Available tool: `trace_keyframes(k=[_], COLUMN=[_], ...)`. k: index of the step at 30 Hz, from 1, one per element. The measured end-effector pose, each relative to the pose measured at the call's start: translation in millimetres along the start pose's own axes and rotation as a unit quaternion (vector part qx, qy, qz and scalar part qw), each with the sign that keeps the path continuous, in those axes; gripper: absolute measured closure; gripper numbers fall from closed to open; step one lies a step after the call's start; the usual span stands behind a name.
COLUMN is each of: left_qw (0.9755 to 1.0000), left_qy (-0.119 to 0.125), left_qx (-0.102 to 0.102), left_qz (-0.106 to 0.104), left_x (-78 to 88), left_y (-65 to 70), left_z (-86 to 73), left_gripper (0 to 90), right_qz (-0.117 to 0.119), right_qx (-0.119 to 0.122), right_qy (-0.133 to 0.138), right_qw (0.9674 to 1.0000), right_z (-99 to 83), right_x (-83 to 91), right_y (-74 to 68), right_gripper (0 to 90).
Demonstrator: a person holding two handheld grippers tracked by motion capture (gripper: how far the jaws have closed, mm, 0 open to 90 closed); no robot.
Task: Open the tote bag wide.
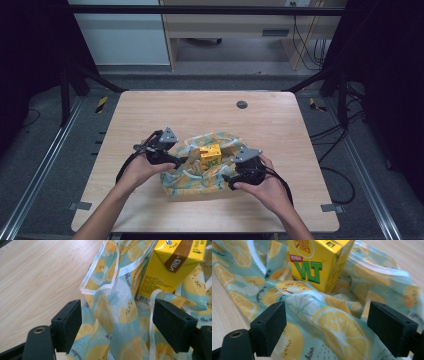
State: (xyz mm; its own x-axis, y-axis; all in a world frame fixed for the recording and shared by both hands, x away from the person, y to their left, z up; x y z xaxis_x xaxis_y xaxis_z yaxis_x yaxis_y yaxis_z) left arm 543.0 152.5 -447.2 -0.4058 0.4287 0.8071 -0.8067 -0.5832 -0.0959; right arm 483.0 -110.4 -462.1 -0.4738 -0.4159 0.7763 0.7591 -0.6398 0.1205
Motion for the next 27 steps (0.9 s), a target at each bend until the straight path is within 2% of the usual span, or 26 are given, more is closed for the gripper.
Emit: trace_keyframes(k=[1,3,4,6,7,8,9,10,11,13,16,18,20,27], left_qw=[1.0,1.0,1.0,0.9999,1.0,1.0,1.0,1.0,1.0,0.9999,0.9998,0.9998,0.9999,0.9984], left_qy=[-0.001,-0.001,0.001,0.005,0.005,0.002,0.002,-0.003,-0.007,-0.011,-0.019,-0.016,-0.005,0.019], left_qx=[-0.002,0.0,0.004,0.007,0.007,0.004,0.004,0.002,-0.001,-0.003,-0.007,-0.003,0.008,0.039], left_qz=[0.002,0.008,0.008,0.006,0.004,0.002,0.002,0.001,-0.005,-0.004,0.008,0.012,0.014,0.037], left_x=[-1.5,-4.2,-5.1,-6.3,-7.5,-8.7,-8.7,-10.2,-13.0,-15.8,-19.0,-19.9,-20.0,-23.3], left_y=[-0.6,-2.3,-2.9,-3.5,-2.9,-2.3,-2.3,-1.9,-0.6,0.6,-0.2,-2.4,-5.2,-21.8], left_z=[0.8,2.1,2.7,3.2,3.6,3.7,3.7,3.9,5.4,7.1,8.9,10.0,11.3,10.9], left_gripper=[23.9,26.8,28.9,37.4,40.9,44.2,47.2,47.2,53.3,57.8,70.8,80.3,85.3,88.9], right_qz=[0.001,0.008,0.008,0.011,0.02,0.023,0.023,0.026,0.032,0.034,0.042,0.045,0.047,0.053], right_qx=[-0.001,-0.001,0.004,0.006,0.007,0.006,0.006,0.006,0.007,0.01,0.004,0.001,-0.002,-0.014], right_qy=[0.0,-0.001,-0.01,-0.013,-0.01,-0.006,-0.006,-0.004,-0.004,-0.005,-0.004,-0.005,0.0,-0.012], right_qw=[1.0,1.0,0.9999,0.9998,0.9997,0.9997,0.9997,0.9996,0.9994,0.9993,0.9991,0.999,0.9989,0.9984], right_z=[-0.8,-2.9,-4.8,-7.0,-8.2,-8.9,-8.9,-9.5,-10.2,-11.2,-13.7,-16.0,-18.1,-34.1], right_x=[-1.3,-2.7,-3.7,-4.6,-4.1,-3.3,-3.3,-2.2,-1.6,-2.1,-3.1,-2.8,-2.4,-5.0], right_y=[-0.8,-1.9,-1.4,-0.8,-0.7,-0.5,-0.5,-0.6,-0.9,-0.9,0.5,3.0,5.2,11.8], right_gripper=[16.8,28.7,33.5,47.8,53.5,58.3,58.3,63.2,67.4,71.6,79.8,84.4,86.9,88.2])
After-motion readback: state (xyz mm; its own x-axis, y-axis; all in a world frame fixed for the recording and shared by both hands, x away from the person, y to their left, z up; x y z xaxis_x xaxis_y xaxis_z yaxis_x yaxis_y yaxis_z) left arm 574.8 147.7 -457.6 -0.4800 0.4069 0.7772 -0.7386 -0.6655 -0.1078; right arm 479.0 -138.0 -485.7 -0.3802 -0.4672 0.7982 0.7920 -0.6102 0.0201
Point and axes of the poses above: each handheld gripper's, and its own axes: x roughly backward along the jaws, z roughly out of its top, y roughly to its right, the point moved 3 cm from there along -x, roughly forward along the jaws, and after that the axes turned 8 degrees about -y, right-handed, at the moved point
